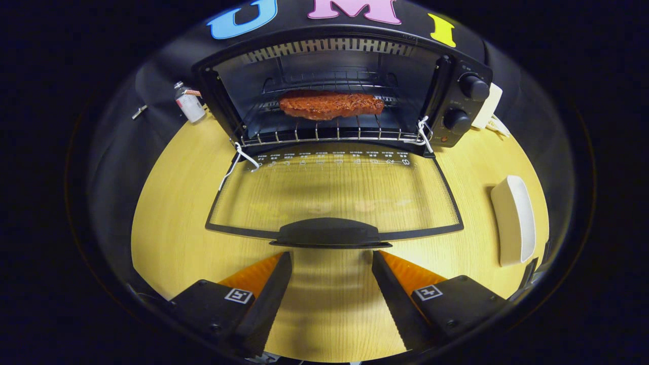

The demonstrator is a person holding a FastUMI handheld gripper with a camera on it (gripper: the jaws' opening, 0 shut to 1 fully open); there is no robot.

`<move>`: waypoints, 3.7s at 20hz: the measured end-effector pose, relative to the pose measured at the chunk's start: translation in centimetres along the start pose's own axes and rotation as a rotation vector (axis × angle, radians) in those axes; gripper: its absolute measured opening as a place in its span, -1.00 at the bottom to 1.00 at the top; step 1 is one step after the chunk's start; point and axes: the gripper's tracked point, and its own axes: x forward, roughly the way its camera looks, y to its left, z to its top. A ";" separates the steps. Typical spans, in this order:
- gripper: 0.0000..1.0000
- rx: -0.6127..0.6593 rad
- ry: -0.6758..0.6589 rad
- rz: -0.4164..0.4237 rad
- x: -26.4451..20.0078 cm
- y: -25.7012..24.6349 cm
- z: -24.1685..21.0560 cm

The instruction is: Open the toaster oven, put the food inside, and close the toaster oven door.

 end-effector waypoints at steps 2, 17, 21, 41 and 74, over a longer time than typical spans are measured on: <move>0.98 0.014 0.006 -0.021 0.4 -0.2 0.2; 0.98 0.019 -0.153 0.032 -5.9 -0.1 4.1; 1.00 0.020 -0.228 0.047 -7.9 0.2 6.6; 0.99 0.065 -0.453 0.059 -15.3 -3.2 12.9; 0.97 -0.067 -1.055 -0.025 -41.1 -9.0 24.1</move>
